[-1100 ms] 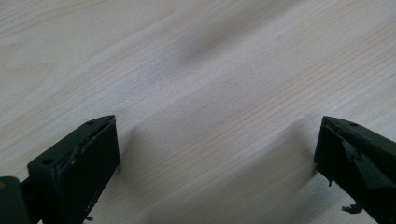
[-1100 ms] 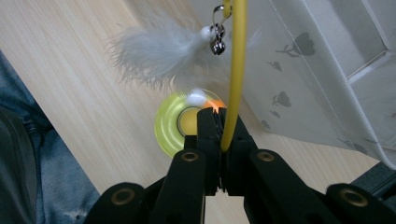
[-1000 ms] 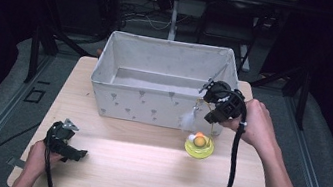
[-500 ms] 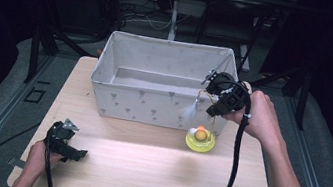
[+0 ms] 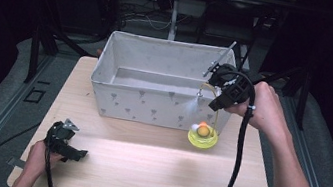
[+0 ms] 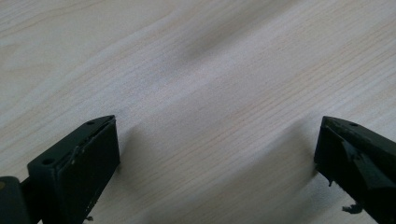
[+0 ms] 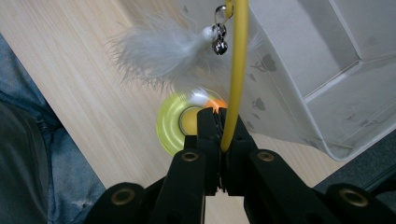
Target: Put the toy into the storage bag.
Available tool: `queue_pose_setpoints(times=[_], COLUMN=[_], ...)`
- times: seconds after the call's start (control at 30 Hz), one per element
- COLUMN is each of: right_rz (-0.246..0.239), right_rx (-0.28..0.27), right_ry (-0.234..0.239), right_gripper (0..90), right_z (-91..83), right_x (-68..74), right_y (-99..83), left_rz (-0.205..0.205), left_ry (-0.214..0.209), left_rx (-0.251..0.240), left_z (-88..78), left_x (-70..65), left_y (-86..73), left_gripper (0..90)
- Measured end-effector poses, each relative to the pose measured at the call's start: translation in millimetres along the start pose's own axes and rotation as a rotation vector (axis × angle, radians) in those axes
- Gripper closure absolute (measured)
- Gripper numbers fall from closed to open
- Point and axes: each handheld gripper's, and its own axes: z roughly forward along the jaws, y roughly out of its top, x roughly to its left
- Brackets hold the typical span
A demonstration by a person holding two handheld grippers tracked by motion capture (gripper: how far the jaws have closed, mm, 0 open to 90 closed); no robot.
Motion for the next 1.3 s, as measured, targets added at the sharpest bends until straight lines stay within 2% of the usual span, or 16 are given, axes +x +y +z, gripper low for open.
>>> queue_pose_setpoints(times=[0.47,0.9,1.3], right_rz=[-0.016,-0.025,-0.027], right_rx=[0.01,-0.004,0.006], right_ry=[0.002,0.0,-0.007], right_gripper=[88.5,88.4,88.4], right_z=[-19.0,-37.4,-47.7], right_x=[-1.2,-2.2,-6.4], right_y=[9.4,16.4,20.7], left_rz=[0.002,0.003,0.001], left_ry=[0.001,0.001,-0.002], left_rx=[-0.001,-0.003,-0.002], left_z=[-0.2,-0.7,-0.4], left_x=[0.0,-0.2,0.3], left_y=[0.0,-0.1,0.0], left_gripper=[0.1,0.1,0.1])
